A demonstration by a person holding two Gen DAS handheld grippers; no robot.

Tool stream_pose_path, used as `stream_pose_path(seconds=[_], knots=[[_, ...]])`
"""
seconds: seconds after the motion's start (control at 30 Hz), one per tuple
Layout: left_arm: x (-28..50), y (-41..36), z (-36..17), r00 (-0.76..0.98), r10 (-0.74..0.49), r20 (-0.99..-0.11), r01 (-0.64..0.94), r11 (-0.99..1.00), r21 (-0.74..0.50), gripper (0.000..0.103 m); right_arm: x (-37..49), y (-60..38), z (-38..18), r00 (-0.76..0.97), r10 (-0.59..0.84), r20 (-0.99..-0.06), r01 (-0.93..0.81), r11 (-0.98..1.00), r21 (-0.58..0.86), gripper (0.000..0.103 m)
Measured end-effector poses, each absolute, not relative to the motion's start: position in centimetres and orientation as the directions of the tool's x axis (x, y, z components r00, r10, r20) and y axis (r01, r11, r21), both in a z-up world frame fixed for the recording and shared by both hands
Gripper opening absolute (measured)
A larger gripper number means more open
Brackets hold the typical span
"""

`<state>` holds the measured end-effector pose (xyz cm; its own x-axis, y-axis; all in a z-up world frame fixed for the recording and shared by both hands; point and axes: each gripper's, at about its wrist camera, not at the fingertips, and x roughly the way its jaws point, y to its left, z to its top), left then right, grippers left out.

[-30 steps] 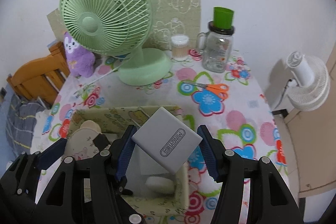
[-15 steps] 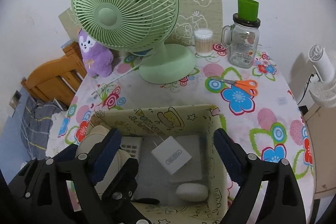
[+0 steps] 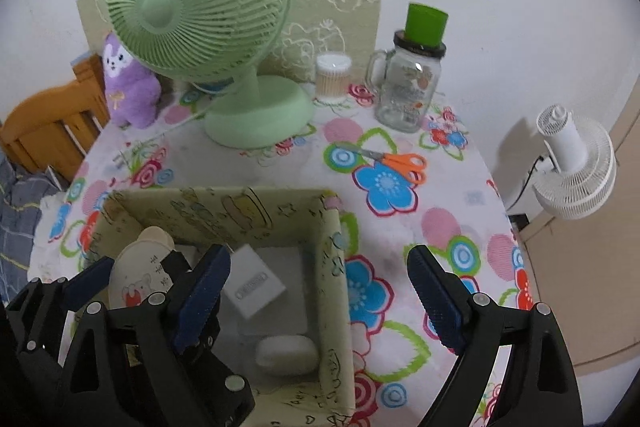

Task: Organize rigid objects
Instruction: 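Lower the adapter into the box and open the right gripper while the left releases the coaster, then withdraw both grippers from the box toward the white charger plug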

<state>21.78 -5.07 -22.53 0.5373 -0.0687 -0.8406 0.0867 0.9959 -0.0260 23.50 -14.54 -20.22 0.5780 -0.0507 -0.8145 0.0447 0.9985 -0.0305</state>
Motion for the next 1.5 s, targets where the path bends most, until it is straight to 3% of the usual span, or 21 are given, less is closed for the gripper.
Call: stream_pose_path(seconds=[0.23,1.5], knots=[[21.7,-5.3,-23.4,0.540,-0.042,-0.841,0.092,0.996,0.009,0.095,23.4,-14.9,-21.8,0.532,-0.040,-0.846,0.075,0.997,0.000,0.092],[13.4,-4.8,-16.7,0.603,-0.032,-0.797,0.088,0.996,0.026,0.097,15.2,-14.2,-15.0,0.611,0.013,-0.792,0.041,0.998,0.048,0.096]])
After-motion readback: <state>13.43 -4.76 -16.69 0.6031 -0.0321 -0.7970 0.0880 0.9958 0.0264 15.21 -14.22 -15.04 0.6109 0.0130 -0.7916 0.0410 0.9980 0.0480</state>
